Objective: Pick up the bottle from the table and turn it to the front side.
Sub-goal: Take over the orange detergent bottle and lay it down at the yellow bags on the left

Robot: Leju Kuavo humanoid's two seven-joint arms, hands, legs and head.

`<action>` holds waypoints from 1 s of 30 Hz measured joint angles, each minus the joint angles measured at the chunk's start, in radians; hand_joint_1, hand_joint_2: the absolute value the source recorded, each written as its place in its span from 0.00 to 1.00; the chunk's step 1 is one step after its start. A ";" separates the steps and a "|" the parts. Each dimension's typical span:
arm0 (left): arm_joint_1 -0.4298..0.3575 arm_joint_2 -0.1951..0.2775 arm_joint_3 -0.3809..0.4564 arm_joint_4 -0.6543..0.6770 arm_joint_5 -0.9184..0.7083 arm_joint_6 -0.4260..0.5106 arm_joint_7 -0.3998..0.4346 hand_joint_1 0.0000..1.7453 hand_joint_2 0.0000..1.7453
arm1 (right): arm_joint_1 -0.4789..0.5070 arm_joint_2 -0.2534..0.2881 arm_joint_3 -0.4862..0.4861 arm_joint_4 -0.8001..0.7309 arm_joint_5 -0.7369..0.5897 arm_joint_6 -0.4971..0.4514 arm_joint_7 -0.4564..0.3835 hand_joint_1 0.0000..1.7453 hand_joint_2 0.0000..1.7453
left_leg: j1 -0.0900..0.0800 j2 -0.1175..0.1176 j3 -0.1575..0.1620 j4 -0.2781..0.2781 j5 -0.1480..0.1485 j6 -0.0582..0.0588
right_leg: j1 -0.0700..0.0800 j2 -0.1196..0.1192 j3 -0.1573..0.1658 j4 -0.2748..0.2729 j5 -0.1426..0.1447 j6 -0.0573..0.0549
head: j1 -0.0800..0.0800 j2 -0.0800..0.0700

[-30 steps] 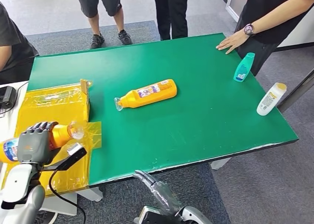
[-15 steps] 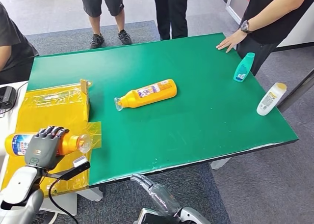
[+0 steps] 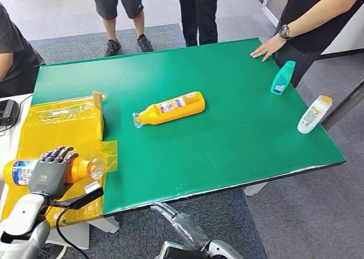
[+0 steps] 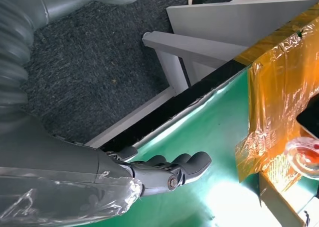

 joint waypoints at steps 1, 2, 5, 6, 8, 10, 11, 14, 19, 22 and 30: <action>-0.001 0.002 -0.002 0.004 0.000 -0.006 0.011 0.01 1.00 | -0.001 0.000 0.001 0.001 0.000 0.001 0.000 0.00 1.00 | 0.000 0.000 0.000 0.000 0.000 0.000 | 0.000 0.000 0.000 0.000 0.000 0.000 | 0.000 0.000; -0.002 0.003 -0.003 0.009 0.000 -0.011 0.024 0.00 1.00 | -0.001 0.000 0.001 0.002 0.000 0.002 0.000 0.00 1.00 | 0.000 0.000 0.000 0.000 0.000 0.000 | 0.000 0.000 0.000 0.000 0.000 0.000 | 0.000 0.000; -0.005 0.002 -0.005 0.019 0.000 -0.027 0.075 0.00 1.00 | -0.002 -0.001 0.004 0.003 0.000 0.005 0.000 0.00 1.00 | 0.000 0.000 0.000 0.000 0.000 0.000 | 0.000 0.000 0.000 0.000 0.000 0.000 | 0.000 0.000; -0.006 0.002 -0.005 0.021 0.000 -0.031 0.090 0.00 1.00 | -0.003 -0.001 0.005 0.003 0.000 0.007 0.001 0.00 1.00 | 0.000 0.000 0.000 0.000 0.000 0.000 | 0.000 0.000 0.000 0.000 0.000 0.000 | 0.000 0.000; -0.008 0.001 -0.006 0.025 0.000 -0.036 0.117 0.00 1.00 | -0.004 -0.002 0.007 0.003 0.001 0.009 0.002 0.00 1.00 | 0.000 0.000 0.000 0.000 0.000 0.000 | 0.000 0.000 0.000 0.000 0.000 0.000 | 0.000 0.000; -0.010 -0.001 -0.008 0.028 0.000 -0.038 0.137 0.00 1.00 | -0.005 -0.003 0.008 0.003 0.001 0.010 0.004 0.00 1.00 | 0.000 0.000 0.000 0.000 0.000 0.000 | 0.000 0.000 0.000 0.000 0.000 0.000 | 0.000 0.000; -0.012 -0.002 -0.008 0.029 0.000 -0.038 0.144 0.00 1.00 | -0.006 -0.004 0.010 0.003 0.001 0.011 0.006 0.00 1.00 | 0.000 0.000 0.000 0.000 0.000 0.000 | 0.000 0.000 0.000 0.000 0.000 0.000 | 0.000 0.000; -0.016 -0.005 -0.011 0.032 0.000 -0.038 0.155 0.00 1.00 | -0.008 -0.006 0.014 0.003 0.002 0.012 0.009 0.00 1.00 | 0.000 0.000 0.000 0.000 0.000 0.000 | 0.000 0.000 0.000 0.000 0.000 0.000 | 0.000 0.000; -0.017 -0.009 -0.013 0.032 0.000 -0.039 0.157 0.00 1.00 | -0.009 -0.007 0.016 0.003 0.002 0.012 0.012 0.00 1.00 | 0.000 0.000 0.000 0.000 0.000 0.000 | 0.000 0.000 0.000 0.000 0.000 0.000 | 0.000 0.000; -0.017 -0.013 -0.012 0.032 0.000 -0.039 0.154 0.00 1.00 | -0.010 -0.008 0.017 0.003 0.002 0.012 0.015 0.00 1.00 | 0.000 0.000 0.000 0.000 0.000 0.000 | 0.000 0.000 0.000 0.000 0.000 0.000 | 0.000 0.000; -0.017 -0.025 -0.011 0.033 0.000 -0.039 0.150 0.00 1.00 | -0.011 -0.009 0.020 0.003 0.003 0.013 0.019 0.00 1.00 | 0.000 0.000 0.000 0.000 0.000 0.000 | 0.000 0.000 0.000 0.000 0.000 0.000 | 0.000 0.000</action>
